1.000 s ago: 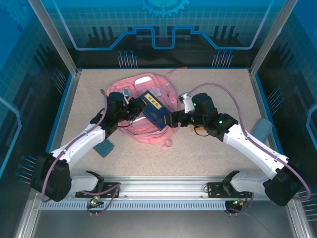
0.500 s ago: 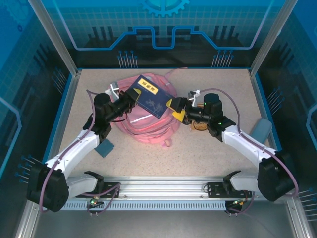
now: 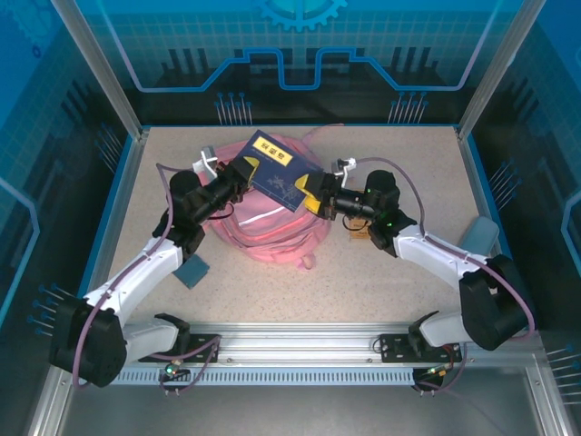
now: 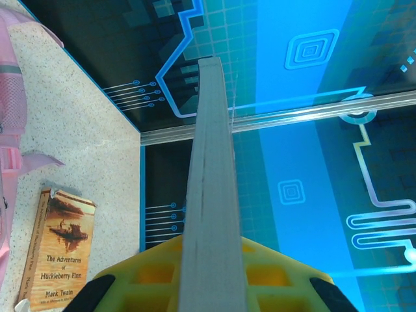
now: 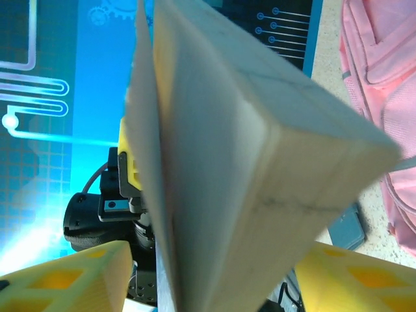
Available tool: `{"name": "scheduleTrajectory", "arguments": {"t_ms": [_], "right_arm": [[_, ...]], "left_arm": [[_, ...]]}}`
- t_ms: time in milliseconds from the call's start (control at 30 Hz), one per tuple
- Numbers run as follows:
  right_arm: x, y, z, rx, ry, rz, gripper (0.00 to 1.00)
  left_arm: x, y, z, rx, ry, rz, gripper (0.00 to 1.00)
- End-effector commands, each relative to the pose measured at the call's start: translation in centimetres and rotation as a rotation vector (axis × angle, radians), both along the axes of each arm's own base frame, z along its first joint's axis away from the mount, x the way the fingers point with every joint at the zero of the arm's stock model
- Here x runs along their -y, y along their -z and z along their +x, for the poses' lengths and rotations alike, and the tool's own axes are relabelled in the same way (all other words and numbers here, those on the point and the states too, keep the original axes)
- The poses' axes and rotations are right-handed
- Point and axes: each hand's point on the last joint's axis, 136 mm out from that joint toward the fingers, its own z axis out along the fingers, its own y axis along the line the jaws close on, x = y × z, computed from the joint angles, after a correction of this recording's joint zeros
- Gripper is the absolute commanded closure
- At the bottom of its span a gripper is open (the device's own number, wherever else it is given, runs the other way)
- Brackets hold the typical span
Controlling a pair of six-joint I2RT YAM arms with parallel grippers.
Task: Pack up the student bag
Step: Pass the book.
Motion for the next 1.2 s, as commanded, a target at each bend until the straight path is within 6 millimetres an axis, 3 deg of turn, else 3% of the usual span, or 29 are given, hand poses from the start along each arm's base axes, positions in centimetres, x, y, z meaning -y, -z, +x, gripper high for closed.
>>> {"name": "scheduleTrajectory", "arguments": {"t_ms": [0, 200, 267, 367, 500, 633, 800, 933, 1167], "right_arm": [[-0.3, -1.9, 0.0, 0.054, 0.002, 0.062, 0.40], [-0.4, -1.5, 0.5, 0.039, 0.012, 0.056, 0.65], [-0.4, -1.0, 0.5, 0.033, 0.015, 0.040, 0.75], [0.2, 0.4, 0.3, 0.021, 0.035, -0.029, 0.88], [2.1, 2.2, -0.2, 0.030, 0.099, -0.172, 0.94], [5.2, 3.7, -1.0, 0.049, 0.161, -0.340, 0.95], [9.6, 4.4, -1.9, 0.079, 0.254, -0.502, 0.95], [12.8, 4.8, -2.3, 0.091, 0.330, -0.613, 0.95], [15.4, 5.3, -1.6, 0.068, 0.388, -0.651, 0.94]], "left_arm": [[-0.1, -1.2, -0.1, 0.050, 0.010, -0.036, 1.00], [-0.1, -0.1, -0.4, 0.018, 0.012, -0.031, 1.00], [-0.2, 0.8, -0.6, -0.010, 0.012, -0.012, 0.95], [-0.4, 2.9, -1.2, -0.075, 0.007, 0.045, 0.68], [-1.1, 7.0, -2.2, -0.188, 0.001, 0.198, 0.31], [-1.8, 10.7, -3.6, -0.255, 0.054, 0.441, 0.10], [-2.6, 13.7, -5.7, -0.280, 0.180, 0.809, 0.02], [-1.9, 13.9, -6.8, -0.229, 0.301, 1.031, 0.01], [0.2, 14.8, -6.0, -0.169, 0.455, 1.337, 0.03]]}}
